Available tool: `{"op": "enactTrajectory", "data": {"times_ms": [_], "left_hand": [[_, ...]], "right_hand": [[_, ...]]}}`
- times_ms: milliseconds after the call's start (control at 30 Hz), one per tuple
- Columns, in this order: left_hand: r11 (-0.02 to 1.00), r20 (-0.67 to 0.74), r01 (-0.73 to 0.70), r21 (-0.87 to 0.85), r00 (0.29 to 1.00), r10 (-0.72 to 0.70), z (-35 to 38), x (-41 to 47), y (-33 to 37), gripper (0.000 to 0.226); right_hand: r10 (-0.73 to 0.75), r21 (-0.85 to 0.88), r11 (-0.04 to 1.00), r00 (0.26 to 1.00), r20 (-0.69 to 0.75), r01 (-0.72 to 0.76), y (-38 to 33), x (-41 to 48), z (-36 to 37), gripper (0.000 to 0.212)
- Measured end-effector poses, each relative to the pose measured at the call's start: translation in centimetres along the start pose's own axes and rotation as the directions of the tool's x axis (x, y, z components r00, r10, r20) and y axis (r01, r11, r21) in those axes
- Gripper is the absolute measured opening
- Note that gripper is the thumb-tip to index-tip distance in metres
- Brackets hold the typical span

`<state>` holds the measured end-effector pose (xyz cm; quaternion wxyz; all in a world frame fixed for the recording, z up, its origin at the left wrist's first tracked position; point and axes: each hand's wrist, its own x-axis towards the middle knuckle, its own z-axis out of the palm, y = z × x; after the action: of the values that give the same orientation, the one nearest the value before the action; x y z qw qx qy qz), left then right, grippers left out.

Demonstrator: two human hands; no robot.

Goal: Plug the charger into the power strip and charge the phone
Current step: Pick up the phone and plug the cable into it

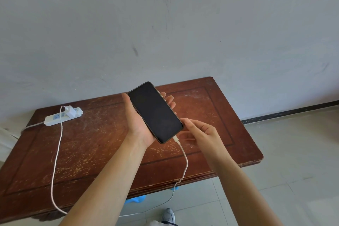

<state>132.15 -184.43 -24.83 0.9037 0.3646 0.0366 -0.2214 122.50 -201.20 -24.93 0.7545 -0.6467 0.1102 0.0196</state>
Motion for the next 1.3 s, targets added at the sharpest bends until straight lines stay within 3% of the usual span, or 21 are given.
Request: {"op": "enactTrajectory", "data": {"times_ms": [433, 700, 1133, 1300], "left_hand": [[0.998, -0.023, 0.005, 0.069, 1.0, -0.003, 0.3, -0.1, -0.7, 0.098], [0.997, -0.033, 0.019, 0.073, 0.999, -0.017, -0.3, 0.3, -0.7, 0.102], [0.994, -0.157, 0.034, 0.104, 0.987, -0.017, -0.9, 0.1, -0.4, 0.099], [0.983, -0.274, 0.136, 0.126, 0.957, -0.097, -2.4, 0.4, -0.6, 0.097]], "right_hand": [[0.054, 0.088, 0.994, 0.997, 0.047, -0.058, 1.4, -0.3, -0.3, 0.029], [0.041, 0.093, 0.995, 0.997, 0.063, -0.046, 1.9, -0.1, -0.3, 0.021], [-0.009, 0.008, 1.0, 0.989, 0.146, 0.008, 2.5, 0.4, -0.3, 0.025], [0.007, -0.02, 1.0, 0.988, 0.151, -0.004, 4.4, 1.1, 0.3, 0.026]]}}
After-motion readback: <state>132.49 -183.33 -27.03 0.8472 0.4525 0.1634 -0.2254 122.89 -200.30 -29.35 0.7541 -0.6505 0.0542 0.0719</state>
